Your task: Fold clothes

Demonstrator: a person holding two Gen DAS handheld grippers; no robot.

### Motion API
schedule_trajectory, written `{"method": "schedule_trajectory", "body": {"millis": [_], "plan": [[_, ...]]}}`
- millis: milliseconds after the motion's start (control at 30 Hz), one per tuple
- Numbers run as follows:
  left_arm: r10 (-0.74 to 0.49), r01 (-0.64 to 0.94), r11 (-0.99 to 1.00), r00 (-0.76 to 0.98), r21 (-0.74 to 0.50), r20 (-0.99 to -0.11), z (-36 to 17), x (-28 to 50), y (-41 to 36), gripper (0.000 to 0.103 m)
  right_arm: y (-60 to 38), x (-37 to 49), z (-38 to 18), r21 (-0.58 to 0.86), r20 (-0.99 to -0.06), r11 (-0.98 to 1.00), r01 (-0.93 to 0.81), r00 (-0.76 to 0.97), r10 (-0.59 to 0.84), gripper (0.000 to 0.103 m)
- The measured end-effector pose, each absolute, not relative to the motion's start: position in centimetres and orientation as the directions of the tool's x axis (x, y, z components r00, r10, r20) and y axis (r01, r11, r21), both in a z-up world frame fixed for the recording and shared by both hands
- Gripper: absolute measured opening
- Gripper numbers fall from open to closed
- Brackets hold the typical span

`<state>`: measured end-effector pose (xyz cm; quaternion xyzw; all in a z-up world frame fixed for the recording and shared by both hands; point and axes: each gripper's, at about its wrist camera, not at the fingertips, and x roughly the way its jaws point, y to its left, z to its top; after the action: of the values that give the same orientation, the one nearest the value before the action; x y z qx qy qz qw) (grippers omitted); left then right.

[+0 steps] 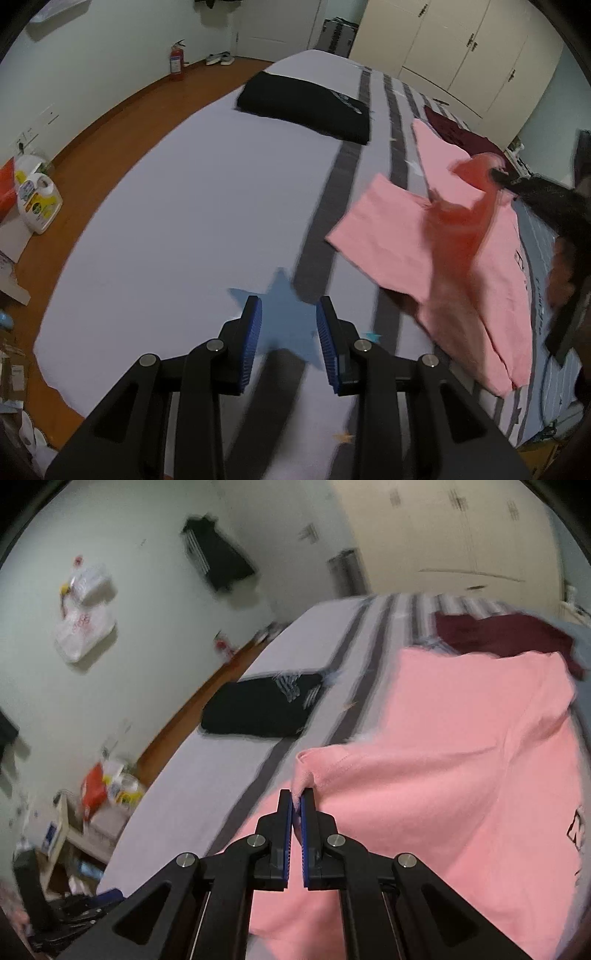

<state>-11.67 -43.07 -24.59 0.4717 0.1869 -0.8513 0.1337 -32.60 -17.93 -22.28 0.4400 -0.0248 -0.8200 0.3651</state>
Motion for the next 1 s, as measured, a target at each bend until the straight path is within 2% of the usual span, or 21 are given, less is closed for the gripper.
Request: {"method": "schedule_trajectory", "body": {"millis": [167, 233, 300, 333, 567, 667, 800, 1000], "plan": [[-0.023, 0.381, -0.901, -0.523, -0.21, -0.852, -25.8, -12.8, -42.5, 0.028, -17.1, -30.2, -25.6, 0.37, -0.743, -0.727, 0.578, -0.286, -0.605, 0.011], [-0.001, 0.357, -0.908, -0.523, -0.218, -0.852, -26.3, -13.9, -41.4, 0.031, -16.5, -29.3, -26.8, 0.372, -0.757, -0.726, 0.578, -0.263, -0.598, 0.017], [0.029, 0.325, -0.917, -0.528, -0.233, -0.849, -26.5, -15.4, -39.9, 0.034, -16.0, -28.3, -28.1, 0.375, -0.771, -0.725, 0.577, -0.24, -0.59, 0.028], [0.045, 0.306, -0.921, -0.531, -0.241, -0.846, -26.7, -16.3, -38.9, 0.035, -15.7, -27.9, -28.7, 0.376, -0.778, -0.725, 0.577, -0.229, -0.586, 0.029], [0.133, 0.243, -0.919, -0.547, -0.309, -0.826, -27.6, -23.6, -34.0, 0.04, -1.7, -27.6, -29.1, 0.279, -0.833, -0.878, 0.389, -0.356, -0.423, 0.031], [0.156, 0.256, -0.905, -0.542, -0.339, -0.826, -28.3, -26.4, -33.4, 0.043, 3.4, -27.0, -29.9, 0.232, -0.86, -0.912, 0.339, -0.366, -0.355, 0.036], [0.204, 0.275, -0.879, -0.521, -0.389, -0.829, -29.2, -28.7, -33.5, 0.049, 8.3, -26.3, -31.3, 0.206, -0.888, -0.938, 0.278, -0.351, -0.299, 0.036], [0.182, 0.317, -0.885, -0.44, -0.342, -0.88, -31.4, -29.5, -33.5, 0.049, 10.4, -25.4, -33.1, 0.208, -0.906, -0.951, 0.23, -0.322, -0.276, 0.036]]}}
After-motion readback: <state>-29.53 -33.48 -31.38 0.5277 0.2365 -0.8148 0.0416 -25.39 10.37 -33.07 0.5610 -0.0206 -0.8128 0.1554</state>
